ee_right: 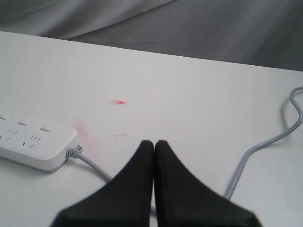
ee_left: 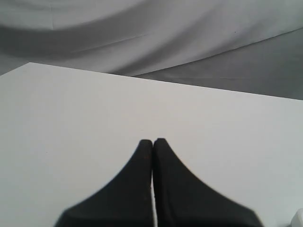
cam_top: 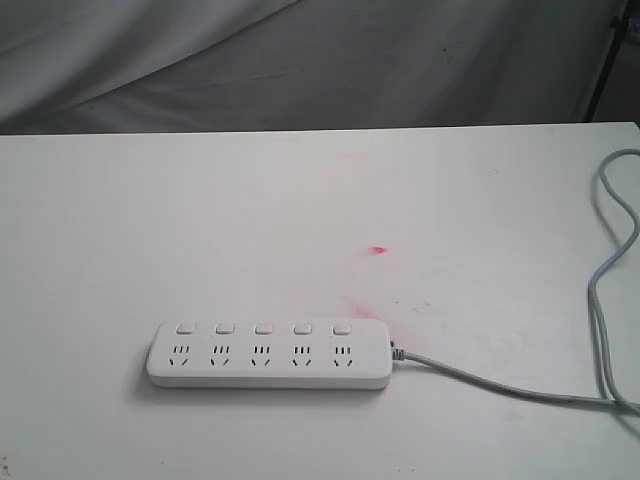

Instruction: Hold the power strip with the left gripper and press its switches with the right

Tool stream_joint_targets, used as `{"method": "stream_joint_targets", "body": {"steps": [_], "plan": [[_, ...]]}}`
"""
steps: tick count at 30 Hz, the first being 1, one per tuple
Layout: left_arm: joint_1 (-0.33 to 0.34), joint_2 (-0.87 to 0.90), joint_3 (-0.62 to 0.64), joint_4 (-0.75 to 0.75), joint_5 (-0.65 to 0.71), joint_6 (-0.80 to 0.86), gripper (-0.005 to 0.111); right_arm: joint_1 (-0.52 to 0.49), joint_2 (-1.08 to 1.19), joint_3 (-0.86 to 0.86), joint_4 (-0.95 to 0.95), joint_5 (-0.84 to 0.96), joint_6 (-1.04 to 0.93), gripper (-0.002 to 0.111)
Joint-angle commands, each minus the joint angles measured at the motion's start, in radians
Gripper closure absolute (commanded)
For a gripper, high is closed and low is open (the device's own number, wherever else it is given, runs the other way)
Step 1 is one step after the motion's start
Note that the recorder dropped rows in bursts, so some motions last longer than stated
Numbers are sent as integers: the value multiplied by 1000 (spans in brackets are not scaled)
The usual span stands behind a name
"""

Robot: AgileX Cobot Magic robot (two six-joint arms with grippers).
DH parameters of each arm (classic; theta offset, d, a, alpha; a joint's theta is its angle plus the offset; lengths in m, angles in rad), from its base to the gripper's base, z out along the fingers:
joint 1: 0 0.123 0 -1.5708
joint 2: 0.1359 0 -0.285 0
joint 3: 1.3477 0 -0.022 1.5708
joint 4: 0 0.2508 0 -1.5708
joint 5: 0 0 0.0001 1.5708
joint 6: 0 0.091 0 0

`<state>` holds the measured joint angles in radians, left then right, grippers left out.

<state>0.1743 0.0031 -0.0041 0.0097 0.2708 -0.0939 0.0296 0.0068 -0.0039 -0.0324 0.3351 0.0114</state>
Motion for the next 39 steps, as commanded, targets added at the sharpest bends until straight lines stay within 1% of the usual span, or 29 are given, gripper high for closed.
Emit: {"method": "stream_joint_targets", "body": {"steps": [1,8,10,11,22,27,29,34,36,39], "plan": [[-5,-3,4,-2,-4,-2,107,-8,-7,4,-6,-1,-4,108],[-5,-3,4,-2,-4,-2,107,-8,-7,4,-6,-1,-4,108],[-5,-3,4,79,-4,0,107,-8,-7,4,-6,-1,-4,108],[-5,-3,4,89,-4,0,107,-8,-7,4,-6,-1,-4,108],[-5,-3,-4,59,2,6,107,-8,-7,4,-6,-1,-4,108],[-5,-3,-117,52,21,56,107,-8,-7,4,-6,-1,-4,108],[-5,31,-166,52,24,79,107,-8,-7,4,-6,-1,-4,108],[-5,227,-278,31,-10,137,107,-8,-7,4,-6,-1,-4,108],[-5,311,-335,-10,-16,191,107,-8,-7,4,-6,-1,-4,108],[-5,444,-416,-94,-32,315,107,-8,-7,4,-6,-1,-4,108]]}}
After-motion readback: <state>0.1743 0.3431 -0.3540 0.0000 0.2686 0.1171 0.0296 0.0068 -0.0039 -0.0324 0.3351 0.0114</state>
